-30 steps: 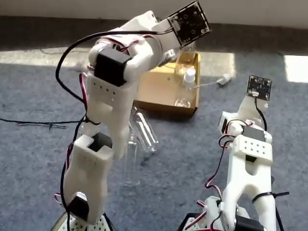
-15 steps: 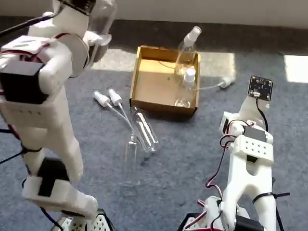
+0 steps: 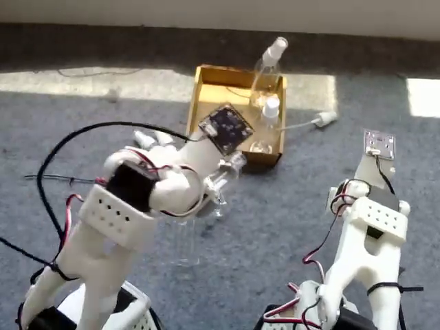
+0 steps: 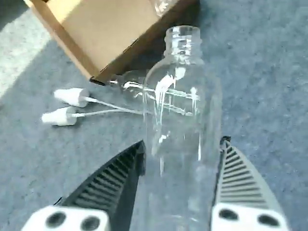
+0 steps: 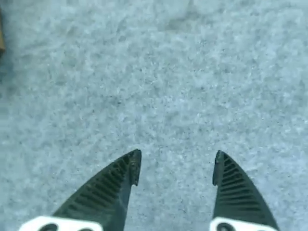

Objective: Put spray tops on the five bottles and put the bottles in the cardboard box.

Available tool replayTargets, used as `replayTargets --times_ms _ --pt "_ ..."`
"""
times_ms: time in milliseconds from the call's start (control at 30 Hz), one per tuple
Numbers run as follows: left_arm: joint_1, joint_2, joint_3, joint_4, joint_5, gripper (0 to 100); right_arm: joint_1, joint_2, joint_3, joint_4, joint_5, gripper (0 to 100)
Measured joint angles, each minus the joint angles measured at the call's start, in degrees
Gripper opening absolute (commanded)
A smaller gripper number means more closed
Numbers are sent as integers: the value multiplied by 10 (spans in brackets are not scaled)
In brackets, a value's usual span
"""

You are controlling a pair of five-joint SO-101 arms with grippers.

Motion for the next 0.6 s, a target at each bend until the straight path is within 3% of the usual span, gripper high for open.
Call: replayTargets --times_ms 267,467,600 --pt "126 98 79 -171 88 150 18 0 0 31 36 213" --pt "144 242 79 -291 137 162 17 0 0 33 36 213" --pt "146 294 58 -309 151 232 18 0 0 33 38 213"
